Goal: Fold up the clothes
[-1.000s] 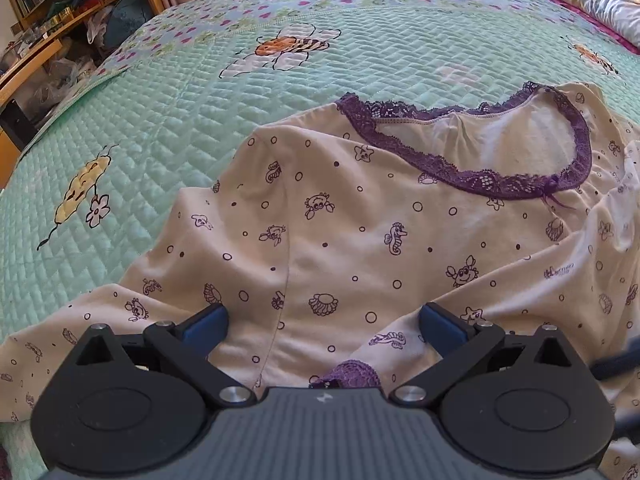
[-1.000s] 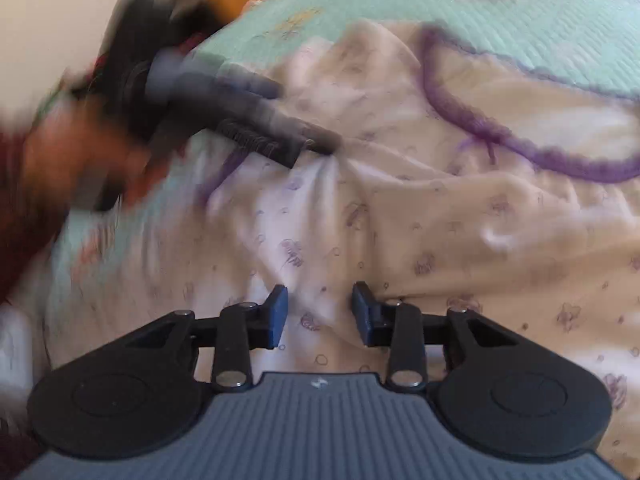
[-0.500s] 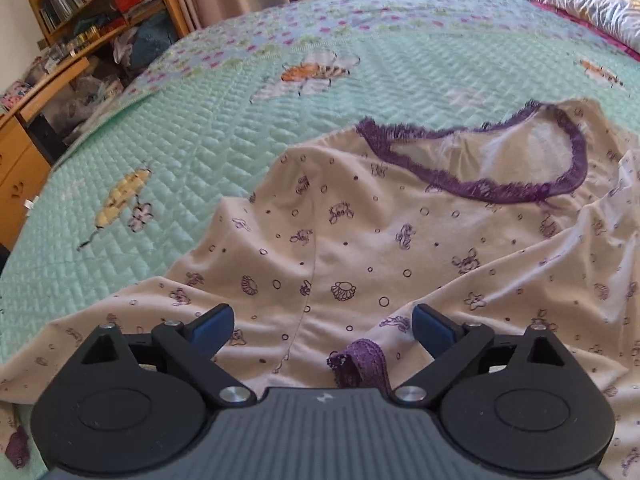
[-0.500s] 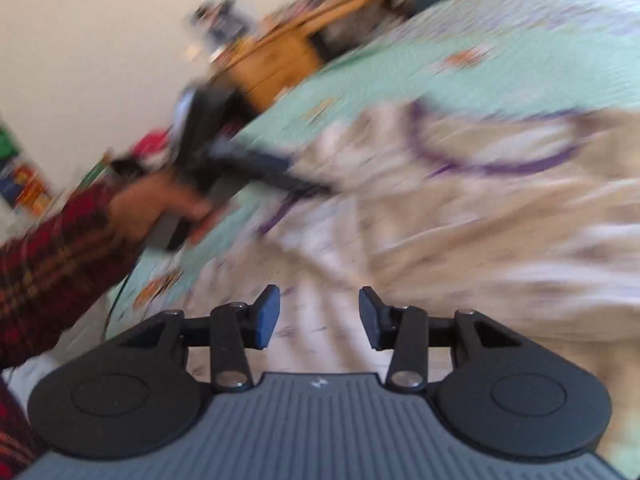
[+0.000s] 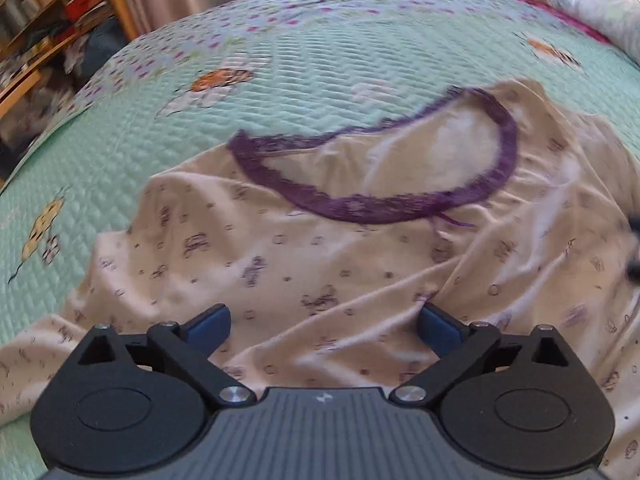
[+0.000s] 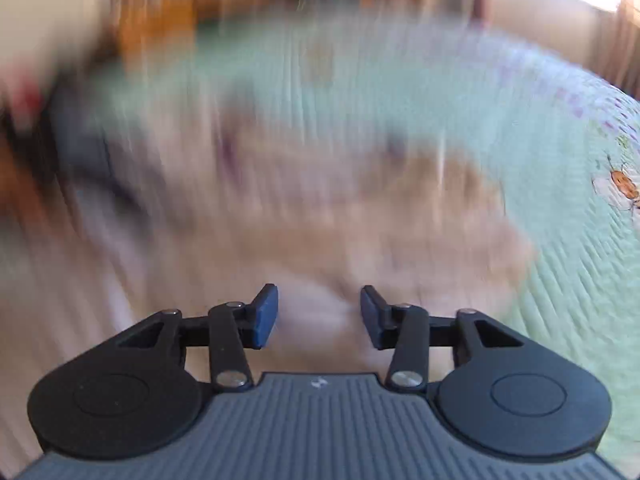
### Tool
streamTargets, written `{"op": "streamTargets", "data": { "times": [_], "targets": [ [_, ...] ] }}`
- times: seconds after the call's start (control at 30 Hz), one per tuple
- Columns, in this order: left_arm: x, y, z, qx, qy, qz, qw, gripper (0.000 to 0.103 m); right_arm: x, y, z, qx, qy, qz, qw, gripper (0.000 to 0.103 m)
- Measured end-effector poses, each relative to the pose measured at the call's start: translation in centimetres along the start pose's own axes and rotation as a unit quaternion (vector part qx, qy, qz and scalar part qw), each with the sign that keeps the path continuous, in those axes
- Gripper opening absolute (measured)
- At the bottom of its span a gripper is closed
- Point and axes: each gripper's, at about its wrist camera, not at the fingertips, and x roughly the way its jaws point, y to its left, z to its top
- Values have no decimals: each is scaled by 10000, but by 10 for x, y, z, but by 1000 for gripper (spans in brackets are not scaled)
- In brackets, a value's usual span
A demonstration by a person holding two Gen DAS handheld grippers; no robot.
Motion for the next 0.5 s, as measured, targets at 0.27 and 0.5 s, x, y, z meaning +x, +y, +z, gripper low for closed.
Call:
{"op": "streamTargets", "data": {
  "times": [0.27, 0.5],
  "targets": [
    [-6, 7, -5, 8, -44, -51, 10000, 100, -48, -33, -6, 1051, -985, 314, 9891, 47],
    [-24, 22, -18, -96, -80, -82, 9999, 99, -6, -43, -1, 1389, -328, 119, 9897, 56]
  ]
}}
